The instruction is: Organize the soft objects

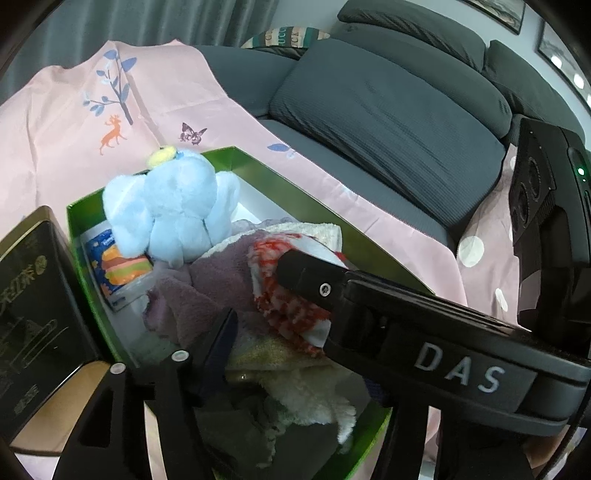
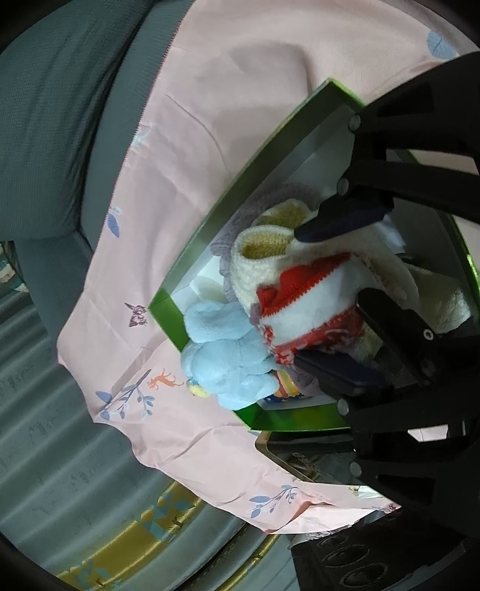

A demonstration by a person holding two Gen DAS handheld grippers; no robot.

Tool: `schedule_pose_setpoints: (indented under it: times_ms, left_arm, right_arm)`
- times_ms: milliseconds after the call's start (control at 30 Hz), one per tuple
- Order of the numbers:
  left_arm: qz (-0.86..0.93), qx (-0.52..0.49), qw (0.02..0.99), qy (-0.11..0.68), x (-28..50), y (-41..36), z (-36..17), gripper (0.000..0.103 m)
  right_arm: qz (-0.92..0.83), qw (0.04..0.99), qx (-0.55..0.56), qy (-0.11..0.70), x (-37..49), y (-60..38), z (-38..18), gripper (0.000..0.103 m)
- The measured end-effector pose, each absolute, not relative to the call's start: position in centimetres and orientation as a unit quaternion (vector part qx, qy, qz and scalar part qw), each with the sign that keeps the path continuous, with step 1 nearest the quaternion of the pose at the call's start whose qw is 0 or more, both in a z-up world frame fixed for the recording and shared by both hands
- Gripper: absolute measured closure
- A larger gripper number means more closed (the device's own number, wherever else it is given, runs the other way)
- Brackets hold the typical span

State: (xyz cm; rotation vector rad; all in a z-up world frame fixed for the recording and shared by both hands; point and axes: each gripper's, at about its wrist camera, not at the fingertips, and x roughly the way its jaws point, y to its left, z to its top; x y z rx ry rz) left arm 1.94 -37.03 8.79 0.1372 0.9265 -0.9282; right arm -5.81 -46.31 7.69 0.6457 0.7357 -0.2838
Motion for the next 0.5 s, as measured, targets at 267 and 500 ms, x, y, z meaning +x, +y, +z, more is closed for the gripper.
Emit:
schedule_pose_setpoints:
  times_ms: [267, 500]
  left_arm:
    - [-0.437, 0.075, 0.806, 0.392, -0.3, -35.1, 11.9, 0.012]
    - [-0.409, 0.083, 0.833, 0.363, -2.3, -31.5, 14.6, 0.008]
  right_arm:
    - [-0.148, 0.891, 0.293, 0.312, -8.0, -45.7, 9.9, 0.018]
    - [-0.161, 0.905, 0.277, 0.28, -10.6, -44.5, 11.9, 0.008]
